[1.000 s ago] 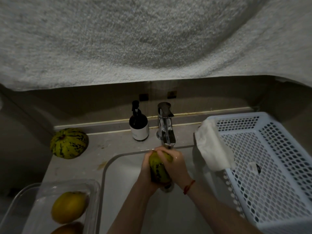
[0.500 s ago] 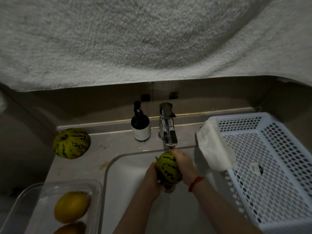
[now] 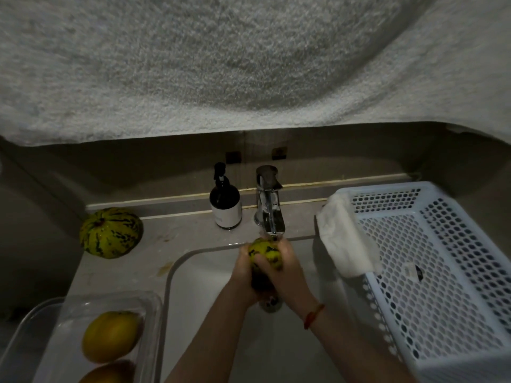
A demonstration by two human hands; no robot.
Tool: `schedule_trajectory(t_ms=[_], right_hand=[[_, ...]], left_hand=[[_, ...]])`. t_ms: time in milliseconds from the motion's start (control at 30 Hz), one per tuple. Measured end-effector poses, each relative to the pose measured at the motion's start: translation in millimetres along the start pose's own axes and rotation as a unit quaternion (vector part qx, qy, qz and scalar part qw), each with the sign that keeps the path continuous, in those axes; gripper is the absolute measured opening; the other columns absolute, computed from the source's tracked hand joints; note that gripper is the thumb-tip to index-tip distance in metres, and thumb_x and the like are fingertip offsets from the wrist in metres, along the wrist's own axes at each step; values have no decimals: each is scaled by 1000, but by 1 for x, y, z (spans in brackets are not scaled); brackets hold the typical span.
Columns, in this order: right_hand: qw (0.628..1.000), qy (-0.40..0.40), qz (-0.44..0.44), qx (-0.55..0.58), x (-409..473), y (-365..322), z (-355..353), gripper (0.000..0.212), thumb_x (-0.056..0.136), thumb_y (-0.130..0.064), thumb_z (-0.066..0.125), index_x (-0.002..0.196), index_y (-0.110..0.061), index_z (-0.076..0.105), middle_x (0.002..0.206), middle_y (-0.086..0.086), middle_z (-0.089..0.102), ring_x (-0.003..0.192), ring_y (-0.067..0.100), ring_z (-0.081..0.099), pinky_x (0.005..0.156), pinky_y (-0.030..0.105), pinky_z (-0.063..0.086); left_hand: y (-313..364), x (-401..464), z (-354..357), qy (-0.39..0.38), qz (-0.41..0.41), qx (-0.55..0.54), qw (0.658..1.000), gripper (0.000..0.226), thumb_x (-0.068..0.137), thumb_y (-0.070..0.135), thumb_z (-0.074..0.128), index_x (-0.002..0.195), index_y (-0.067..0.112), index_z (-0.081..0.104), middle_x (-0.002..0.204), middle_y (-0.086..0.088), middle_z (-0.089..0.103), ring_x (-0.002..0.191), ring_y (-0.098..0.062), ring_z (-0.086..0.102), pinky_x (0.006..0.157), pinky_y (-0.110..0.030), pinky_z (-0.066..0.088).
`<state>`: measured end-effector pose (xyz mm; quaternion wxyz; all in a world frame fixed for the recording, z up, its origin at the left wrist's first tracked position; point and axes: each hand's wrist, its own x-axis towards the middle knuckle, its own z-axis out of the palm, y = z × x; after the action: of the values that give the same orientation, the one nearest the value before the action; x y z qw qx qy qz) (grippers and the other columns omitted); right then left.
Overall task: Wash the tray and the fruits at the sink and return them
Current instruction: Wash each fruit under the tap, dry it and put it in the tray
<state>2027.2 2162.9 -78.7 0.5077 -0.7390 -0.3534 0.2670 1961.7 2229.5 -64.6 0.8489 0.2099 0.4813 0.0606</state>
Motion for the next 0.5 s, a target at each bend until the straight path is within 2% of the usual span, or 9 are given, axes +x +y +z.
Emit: schedule_trajectory(t_ms=[67,100,167,267,300,367,400,433,500], right_hand=[[995,-40,-91,-21,-6,11,-7,56,75,-32,71,125,-16,54,126,1,49,111,10,53,94,22,45],[993,-45,-104,-10,-5,14,-10,57,71,-29,74,124,-19,53,126,0,48,112,7,52,94,18,44],[996,-24,-71,47,-2,18,-14,54,70,-19,79,115,-30,50,116,-3,54,105,3,55,88,13,46],[994,-6,38,104,5,13,-15,39,81,-13,71,101,-39,50,99,-11,60,92,4,59,73,13,48],[991,-3,68,113,9,11,-15,29,85,-16,66,96,-39,53,94,-11,60,89,7,60,69,15,48],[976,-1,150,156,13,8,-15,7,91,-24,57,94,-30,59,93,0,63,87,19,63,65,22,50],[961,-7,205,184,14,8,-14,12,92,-30,52,97,-24,61,95,7,64,88,24,63,65,27,51],[940,-13,263,215,15,8,-13,26,92,-37,49,99,-16,64,96,12,65,89,27,64,68,30,52],[895,-31,357,267,15,6,-15,46,92,-48,42,96,-10,68,93,17,68,90,33,65,74,39,54]], left_hand=[[5,0,-3,-6,-28,7,1000,58,89,52,35,95,4,66,82,-19,72,90,-31,60,71,-36,48],[6,1,-4,-3,-26,28,999,60,90,53,35,101,3,66,91,-20,71,95,-32,60,75,-37,48],[7,6,-6,-5,-21,69,997,65,93,55,30,119,3,59,117,-22,63,109,-34,57,85,-42,48],[6,11,-5,30,-27,140,989,70,96,59,26,130,2,48,131,-23,51,120,-37,51,95,-48,45],[7,12,-3,53,-2,184,981,67,97,57,25,129,2,47,132,-23,51,121,-36,50,97,-46,45],[9,18,0,107,127,309,936,50,100,45,29,125,8,51,125,-17,54,118,-31,51,95,-36,43],[8,19,0,116,215,352,903,35,101,36,34,117,13,54,116,-12,56,114,-29,52,91,-32,41],[7,19,1,104,282,373,878,22,100,28,39,107,18,57,106,-8,58,108,-27,54,87,-31,42],[6,20,4,67,343,385,854,13,94,22,51,88,24,62,91,-4,63,95,-26,60,85,-37,47]])
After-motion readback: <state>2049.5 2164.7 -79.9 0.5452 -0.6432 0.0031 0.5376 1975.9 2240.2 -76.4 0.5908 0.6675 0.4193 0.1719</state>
